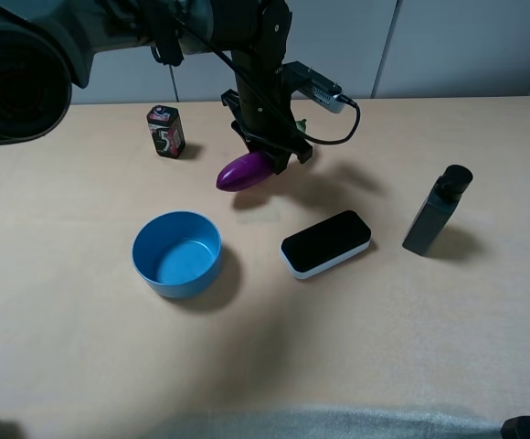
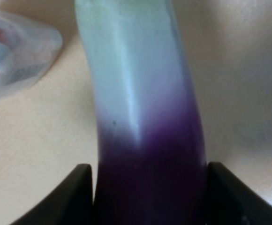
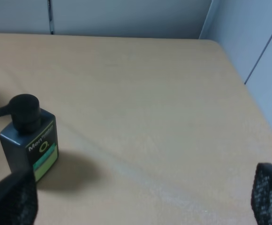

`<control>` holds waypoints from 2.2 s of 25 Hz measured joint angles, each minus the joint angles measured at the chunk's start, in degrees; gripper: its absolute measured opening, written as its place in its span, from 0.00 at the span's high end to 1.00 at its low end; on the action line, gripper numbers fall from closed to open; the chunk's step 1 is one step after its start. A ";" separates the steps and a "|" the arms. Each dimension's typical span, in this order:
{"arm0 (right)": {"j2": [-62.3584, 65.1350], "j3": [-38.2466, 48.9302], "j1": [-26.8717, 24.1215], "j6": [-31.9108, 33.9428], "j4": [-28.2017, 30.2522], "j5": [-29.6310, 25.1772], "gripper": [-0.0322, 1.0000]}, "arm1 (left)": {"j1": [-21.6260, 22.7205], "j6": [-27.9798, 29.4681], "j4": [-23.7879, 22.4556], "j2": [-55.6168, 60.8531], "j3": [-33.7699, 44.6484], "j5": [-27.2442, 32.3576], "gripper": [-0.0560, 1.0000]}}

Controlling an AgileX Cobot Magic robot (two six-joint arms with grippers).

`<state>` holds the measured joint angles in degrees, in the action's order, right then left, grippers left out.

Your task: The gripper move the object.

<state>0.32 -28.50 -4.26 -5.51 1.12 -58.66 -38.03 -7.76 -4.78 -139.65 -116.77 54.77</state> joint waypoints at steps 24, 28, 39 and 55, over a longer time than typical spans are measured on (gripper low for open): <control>0.00 0.00 0.00 0.00 0.00 0.00 0.30 | 0.00 1.13 -0.13 0.00 0.00 0.94 0.26; 0.00 0.00 0.00 0.00 0.00 0.00 0.30 | 0.00 1.32 -0.18 0.00 0.00 0.94 0.25; 0.00 0.00 0.00 0.00 0.00 0.00 0.30 | -0.11 5.76 -5.24 0.00 0.00 3.65 0.17; 0.00 0.00 0.00 0.00 0.00 0.00 0.30 | -0.57 5.94 -1.36 1.20 -4.27 7.49 0.17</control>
<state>0.32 -28.50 -4.26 -5.51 1.12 -58.66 -38.60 -1.82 -6.13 -138.46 -121.03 62.26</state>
